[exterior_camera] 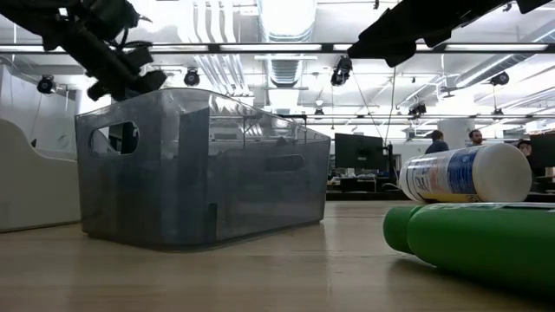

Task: Pick & Place Travel size toiletries
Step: Put the cotton pack into the white bin

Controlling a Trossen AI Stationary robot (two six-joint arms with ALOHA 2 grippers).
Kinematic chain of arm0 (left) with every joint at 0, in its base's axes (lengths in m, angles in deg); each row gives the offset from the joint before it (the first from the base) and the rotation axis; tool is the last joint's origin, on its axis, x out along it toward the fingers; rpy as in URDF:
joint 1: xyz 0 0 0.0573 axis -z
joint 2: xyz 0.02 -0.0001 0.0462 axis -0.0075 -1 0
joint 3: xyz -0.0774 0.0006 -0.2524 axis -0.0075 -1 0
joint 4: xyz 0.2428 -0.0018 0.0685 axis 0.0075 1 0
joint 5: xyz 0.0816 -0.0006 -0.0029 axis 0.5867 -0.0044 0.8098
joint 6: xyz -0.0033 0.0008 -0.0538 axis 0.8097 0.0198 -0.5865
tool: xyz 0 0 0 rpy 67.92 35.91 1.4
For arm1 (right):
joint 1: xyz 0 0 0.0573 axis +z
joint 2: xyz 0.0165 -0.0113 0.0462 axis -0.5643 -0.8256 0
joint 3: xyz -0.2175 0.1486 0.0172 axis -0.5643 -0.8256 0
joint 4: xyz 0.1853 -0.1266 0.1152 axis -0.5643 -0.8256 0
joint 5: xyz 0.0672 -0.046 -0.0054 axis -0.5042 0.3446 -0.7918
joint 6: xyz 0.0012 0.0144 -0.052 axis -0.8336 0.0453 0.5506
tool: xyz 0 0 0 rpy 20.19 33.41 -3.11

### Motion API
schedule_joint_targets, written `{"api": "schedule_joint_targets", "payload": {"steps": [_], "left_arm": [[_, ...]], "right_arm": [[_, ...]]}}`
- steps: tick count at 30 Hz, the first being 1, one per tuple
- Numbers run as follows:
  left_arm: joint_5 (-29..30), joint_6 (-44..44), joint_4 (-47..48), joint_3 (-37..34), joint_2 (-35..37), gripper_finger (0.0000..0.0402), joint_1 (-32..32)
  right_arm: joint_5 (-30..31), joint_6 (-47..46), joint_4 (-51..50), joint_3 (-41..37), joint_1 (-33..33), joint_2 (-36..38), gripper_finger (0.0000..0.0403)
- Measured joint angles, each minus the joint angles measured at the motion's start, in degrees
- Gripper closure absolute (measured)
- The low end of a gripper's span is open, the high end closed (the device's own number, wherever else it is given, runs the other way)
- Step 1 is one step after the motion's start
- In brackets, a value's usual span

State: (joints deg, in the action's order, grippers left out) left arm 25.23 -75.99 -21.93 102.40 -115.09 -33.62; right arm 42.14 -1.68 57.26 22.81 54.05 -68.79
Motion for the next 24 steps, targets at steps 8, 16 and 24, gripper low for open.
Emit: {"api": "schedule_joint_targets", "payload": {"steps": [8,16,24], "left_arm": [[8.54,-0.04,12.68,0.0,2.53,0.04,-2.12],[9.34,0.18,18.02,0.0,1.92,0.0396,-2.12],[9.21,0.29,18.1,0.0,1.87,0.0364,-2.11]], "right_arm": [[0.01,0.35,0.02,0.0,0.0,0.0,0.0234],[0.01,0.37,0.04,0.0,0.0,0.0,0.0255],[0.01,-0.48,0.05,0.0,0.0,0.0,0.0279]]}}
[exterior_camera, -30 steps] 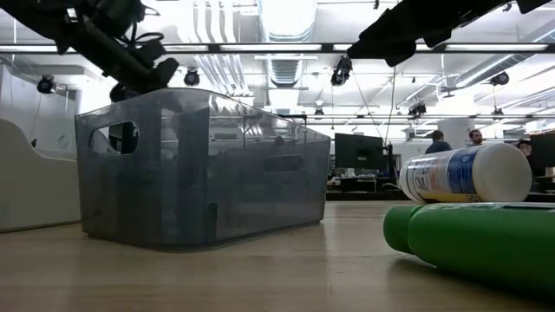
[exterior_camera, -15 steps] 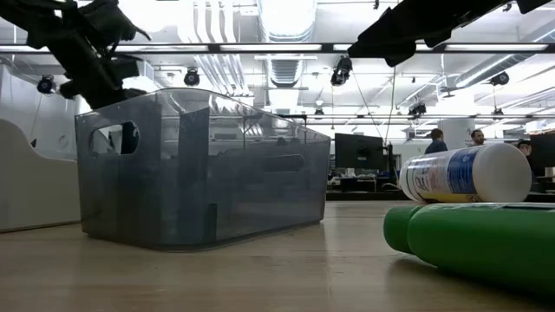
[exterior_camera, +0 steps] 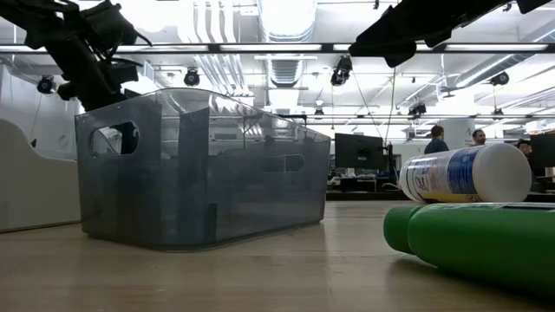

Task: Pick & Place Travel size toiletries
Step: Put the cotton pack into the white bin, then put the blue razor into the gray bin

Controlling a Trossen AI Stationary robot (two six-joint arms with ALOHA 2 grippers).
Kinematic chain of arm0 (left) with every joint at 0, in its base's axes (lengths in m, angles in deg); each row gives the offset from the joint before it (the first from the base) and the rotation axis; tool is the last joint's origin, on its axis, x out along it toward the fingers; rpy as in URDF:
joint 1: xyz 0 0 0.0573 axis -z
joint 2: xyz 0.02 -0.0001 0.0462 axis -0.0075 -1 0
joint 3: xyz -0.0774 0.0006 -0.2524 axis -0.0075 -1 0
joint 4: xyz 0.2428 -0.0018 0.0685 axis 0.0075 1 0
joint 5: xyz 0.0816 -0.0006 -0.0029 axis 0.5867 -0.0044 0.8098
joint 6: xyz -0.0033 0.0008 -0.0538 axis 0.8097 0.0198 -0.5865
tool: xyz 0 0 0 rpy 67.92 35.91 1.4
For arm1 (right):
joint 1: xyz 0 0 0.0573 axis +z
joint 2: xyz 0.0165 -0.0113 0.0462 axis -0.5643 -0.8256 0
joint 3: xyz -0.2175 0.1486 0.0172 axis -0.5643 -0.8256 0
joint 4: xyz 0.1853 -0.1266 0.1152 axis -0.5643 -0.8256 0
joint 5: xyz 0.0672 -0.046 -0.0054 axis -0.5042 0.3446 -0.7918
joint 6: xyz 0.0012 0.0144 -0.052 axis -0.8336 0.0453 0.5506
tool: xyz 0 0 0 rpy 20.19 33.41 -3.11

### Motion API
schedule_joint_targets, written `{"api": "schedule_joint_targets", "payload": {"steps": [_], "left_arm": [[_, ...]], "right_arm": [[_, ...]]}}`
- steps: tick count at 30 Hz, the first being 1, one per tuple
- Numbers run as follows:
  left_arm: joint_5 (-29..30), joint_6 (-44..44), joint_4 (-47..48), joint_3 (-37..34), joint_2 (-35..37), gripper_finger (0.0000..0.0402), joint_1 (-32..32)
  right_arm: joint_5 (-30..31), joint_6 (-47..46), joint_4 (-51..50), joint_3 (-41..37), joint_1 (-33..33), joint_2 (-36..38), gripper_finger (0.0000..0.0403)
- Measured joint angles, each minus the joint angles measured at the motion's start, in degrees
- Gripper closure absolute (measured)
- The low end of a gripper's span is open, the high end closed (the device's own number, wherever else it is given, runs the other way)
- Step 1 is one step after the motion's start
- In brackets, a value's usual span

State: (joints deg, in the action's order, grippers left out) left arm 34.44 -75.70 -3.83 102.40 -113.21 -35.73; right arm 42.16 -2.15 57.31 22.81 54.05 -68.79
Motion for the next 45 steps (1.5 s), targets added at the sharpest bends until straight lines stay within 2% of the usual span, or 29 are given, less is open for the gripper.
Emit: {"api": "schedule_joint_targets", "payload": {"steps": [7,12,16,30,39,45], "left_arm": [[-0.51,0.03,0.98,0.0,0.0,0.0302,0.02],[-0.52,-0.15,0.91,0.0,0.08,0.0252,0.02],[-0.52,-0.89,0.82,0.0,0.17,0.0228,0.16],[-5.16,-0.39,-2.53,0.11,7.11,0.0225,5.01],[-13.22,1.55,-17.93,0.13,8.22,0.0225,13.03],[-13.92,2.89,-25.86,0.13,5.29,0.0225,20.25]], "right_arm": [[-0.01,-0.48,0.01,0.0,-0.04,0.0,0.0286],[-0.01,-0.68,0.01,0.0,-0.04,0.0,0.0267],[0.01,-0.68,0.01,0.0,-0.02,0.0,0.0246],[0.0,-1.67,-0.01,0.0,-0.02,0.0,0.0193],[-0.01,-1.99,-0.01,0.0,-0.02,0.0,0.0188],[-0.01,-2.1,-0.01,0.0,-0.02,0.0,0.0202]]}}
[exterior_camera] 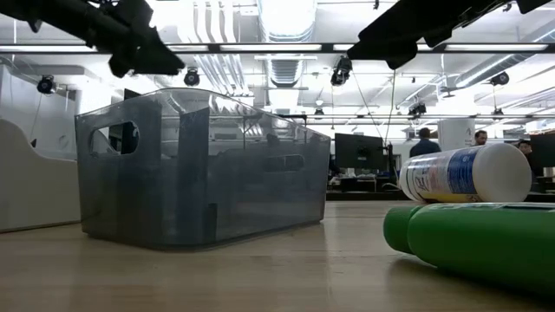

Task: Pick & Place Travel size toiletries
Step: Put the blue razor into the gray bin

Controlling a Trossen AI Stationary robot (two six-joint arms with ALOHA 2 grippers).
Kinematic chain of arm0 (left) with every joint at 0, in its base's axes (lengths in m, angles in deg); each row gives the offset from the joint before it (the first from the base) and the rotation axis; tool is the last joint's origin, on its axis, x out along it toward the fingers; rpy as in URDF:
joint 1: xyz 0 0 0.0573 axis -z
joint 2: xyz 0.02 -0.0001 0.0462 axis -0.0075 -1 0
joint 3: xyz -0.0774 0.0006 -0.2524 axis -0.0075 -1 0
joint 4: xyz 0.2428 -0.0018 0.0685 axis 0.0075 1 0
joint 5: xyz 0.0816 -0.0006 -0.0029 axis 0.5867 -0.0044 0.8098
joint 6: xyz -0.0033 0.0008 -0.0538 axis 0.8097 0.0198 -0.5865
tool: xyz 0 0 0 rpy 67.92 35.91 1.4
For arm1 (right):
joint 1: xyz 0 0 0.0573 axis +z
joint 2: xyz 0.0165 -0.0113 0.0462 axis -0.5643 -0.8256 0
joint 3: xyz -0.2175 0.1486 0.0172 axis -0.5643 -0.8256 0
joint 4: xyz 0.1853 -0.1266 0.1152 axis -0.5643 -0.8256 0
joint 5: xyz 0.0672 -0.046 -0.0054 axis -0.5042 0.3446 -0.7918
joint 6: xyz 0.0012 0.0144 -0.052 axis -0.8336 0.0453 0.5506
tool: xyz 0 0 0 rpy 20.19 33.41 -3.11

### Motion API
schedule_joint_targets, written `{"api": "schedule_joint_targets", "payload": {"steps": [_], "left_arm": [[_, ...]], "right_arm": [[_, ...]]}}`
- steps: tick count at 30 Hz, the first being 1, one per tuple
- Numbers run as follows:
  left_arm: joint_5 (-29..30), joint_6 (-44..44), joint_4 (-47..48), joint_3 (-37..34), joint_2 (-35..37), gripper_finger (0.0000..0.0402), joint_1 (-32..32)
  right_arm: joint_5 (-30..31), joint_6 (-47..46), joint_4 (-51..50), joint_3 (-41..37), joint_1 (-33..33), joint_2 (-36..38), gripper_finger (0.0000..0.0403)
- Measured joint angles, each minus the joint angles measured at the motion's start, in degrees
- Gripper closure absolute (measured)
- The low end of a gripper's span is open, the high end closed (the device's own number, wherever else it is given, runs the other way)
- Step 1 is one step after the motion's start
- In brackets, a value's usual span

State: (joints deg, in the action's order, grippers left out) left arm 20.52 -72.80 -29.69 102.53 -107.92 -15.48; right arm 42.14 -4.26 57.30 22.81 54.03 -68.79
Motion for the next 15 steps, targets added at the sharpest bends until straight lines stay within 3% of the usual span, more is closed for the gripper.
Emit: {"api": "schedule_joint_targets", "payload": {"steps": [9,15], "left_arm": [[0.02,2.79,-11.69,0.0,-8.82,0.0225,13.58],[0.42,5.04,-20.89,0.0,-15.56,0.0225,21.77]], "right_arm": [[-0.07,-2.08,-0.04,0.0,0.04,0.0,0.0224],[-3.58,-5.96,-1.79,0.0,0.06,0.0,0.0231]]}}
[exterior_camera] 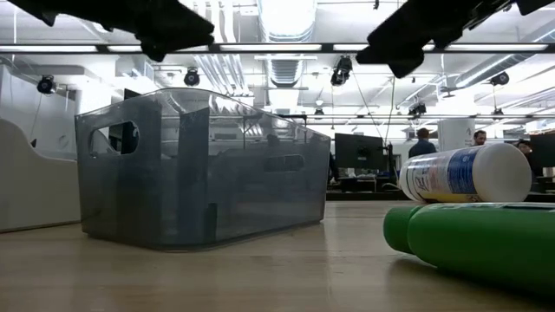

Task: Pick & Place Travel size toiletries
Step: Put the blue razor into the gray bin

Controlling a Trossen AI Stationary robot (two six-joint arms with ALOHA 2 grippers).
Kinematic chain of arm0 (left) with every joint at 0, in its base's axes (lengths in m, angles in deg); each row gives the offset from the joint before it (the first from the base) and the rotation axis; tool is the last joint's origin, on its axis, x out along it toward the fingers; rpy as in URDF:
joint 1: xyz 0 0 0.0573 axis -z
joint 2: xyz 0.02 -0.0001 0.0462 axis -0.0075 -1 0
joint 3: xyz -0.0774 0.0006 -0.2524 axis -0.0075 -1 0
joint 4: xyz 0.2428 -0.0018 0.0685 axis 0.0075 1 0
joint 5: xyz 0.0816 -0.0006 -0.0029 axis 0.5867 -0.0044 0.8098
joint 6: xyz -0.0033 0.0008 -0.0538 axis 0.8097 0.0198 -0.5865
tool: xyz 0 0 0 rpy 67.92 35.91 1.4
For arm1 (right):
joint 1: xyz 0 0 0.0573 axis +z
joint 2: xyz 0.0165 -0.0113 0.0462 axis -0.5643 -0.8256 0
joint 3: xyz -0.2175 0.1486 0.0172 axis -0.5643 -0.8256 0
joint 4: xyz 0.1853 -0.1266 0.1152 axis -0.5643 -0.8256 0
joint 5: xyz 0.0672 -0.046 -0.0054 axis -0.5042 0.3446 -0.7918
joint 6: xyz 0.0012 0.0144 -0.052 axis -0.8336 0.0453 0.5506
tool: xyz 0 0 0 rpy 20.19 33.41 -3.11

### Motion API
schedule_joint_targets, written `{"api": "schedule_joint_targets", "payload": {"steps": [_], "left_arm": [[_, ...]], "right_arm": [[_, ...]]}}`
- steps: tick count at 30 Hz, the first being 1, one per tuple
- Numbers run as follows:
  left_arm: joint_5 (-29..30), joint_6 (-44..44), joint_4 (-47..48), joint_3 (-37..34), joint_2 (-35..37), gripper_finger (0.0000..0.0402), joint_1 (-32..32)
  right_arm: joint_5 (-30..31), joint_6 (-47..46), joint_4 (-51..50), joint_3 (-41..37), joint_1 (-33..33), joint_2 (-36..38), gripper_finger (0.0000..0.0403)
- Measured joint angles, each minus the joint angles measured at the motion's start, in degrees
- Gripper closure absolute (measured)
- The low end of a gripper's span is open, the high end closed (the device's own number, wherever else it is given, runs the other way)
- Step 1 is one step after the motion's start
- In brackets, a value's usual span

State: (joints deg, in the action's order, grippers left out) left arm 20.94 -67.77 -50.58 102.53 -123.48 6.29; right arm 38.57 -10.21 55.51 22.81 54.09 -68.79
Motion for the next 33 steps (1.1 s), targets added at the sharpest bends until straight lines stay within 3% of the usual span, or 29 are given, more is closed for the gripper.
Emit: {"api": "schedule_joint_targets", "payload": {"steps": [6,15,24,33], "left_arm": [[0.0,0.85,-7.42,0.0,-7.63,0.0225,6.27],[-0.02,1.96,-16.47,2.12,-17.7,0.0225,11.55],[-0.4,2.85,-15.8,7.6,-23.86,0.0225,13.04],[-0.39,2.76,-15.33,8.52,-25.74,0.0225,13.05]], "right_arm": [[-4.29,-7.8,-9.37,0.0,-0.01,0.0,0.0209],[-17.62,-24.31,-26.14,0.0,0.01,0.0,0.0172],[-17.43,-42.79,-49.57,0.0,0.0,0.0,0.0161],[-9.29,-57.06,-50.59,-0.38,-0.02,-0.01,0.0152]]}}
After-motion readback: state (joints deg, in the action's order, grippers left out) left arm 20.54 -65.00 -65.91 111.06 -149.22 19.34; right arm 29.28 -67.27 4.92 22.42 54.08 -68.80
